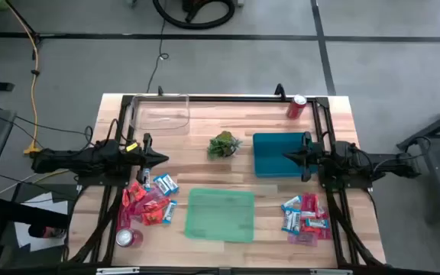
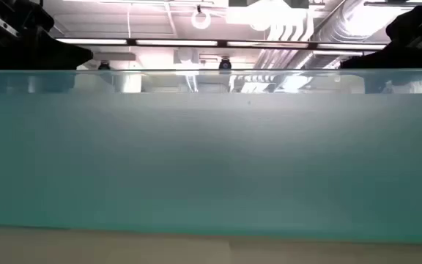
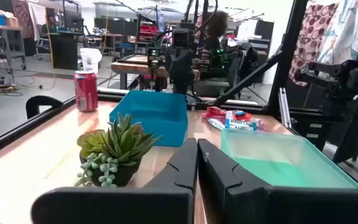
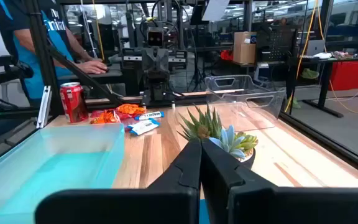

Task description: Sort candy

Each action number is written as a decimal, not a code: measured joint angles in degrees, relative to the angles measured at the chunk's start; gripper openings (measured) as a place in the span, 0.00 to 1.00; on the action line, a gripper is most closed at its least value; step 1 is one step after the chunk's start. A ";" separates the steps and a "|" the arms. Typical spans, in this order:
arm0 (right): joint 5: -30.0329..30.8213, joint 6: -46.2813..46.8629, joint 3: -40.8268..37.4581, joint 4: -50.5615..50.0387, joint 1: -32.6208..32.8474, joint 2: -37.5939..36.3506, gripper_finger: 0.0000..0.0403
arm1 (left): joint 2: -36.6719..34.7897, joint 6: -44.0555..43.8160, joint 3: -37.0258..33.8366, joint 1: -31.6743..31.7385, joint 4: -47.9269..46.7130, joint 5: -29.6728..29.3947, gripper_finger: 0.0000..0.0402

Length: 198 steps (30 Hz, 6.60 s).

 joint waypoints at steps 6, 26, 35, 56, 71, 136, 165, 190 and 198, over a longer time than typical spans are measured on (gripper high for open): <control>0.00 -0.01 0.02 0.01 0.01 -0.01 0.00 | 0.01 0.00 0.00 0.00 0.00 0.01 0.00; 0.01 0.00 0.00 0.02 0.01 0.01 0.00 | 0.02 0.00 0.00 -0.02 -0.02 0.01 0.00; 0.00 0.00 0.00 0.01 0.01 -0.01 0.00 | 0.01 0.00 0.00 0.00 -0.01 0.00 0.00; 0.02 0.00 0.02 0.00 0.00 0.01 0.00 | 0.02 0.00 0.00 -0.02 -0.01 0.00 0.00; 0.00 0.00 0.01 0.00 0.01 0.00 0.00 | 0.02 0.00 0.00 -0.02 0.00 0.02 0.00; 0.00 -0.02 0.02 0.00 0.02 -0.01 0.00 | 0.01 0.00 0.00 -0.01 0.00 0.02 0.00; 0.00 0.00 0.00 -0.05 0.01 0.01 0.00 | 9.76 -30.53 7.42 0.00 20.46 -17.40 0.03; 0.00 -0.01 0.02 -0.11 0.02 -0.01 0.00 | 63.85 14.57 43.25 -7.40 -47.33 4.43 0.57; 0.00 -0.02 0.02 -0.11 0.00 -0.01 0.00 | 74.26 15.96 43.25 -10.24 -44.46 2.43 0.57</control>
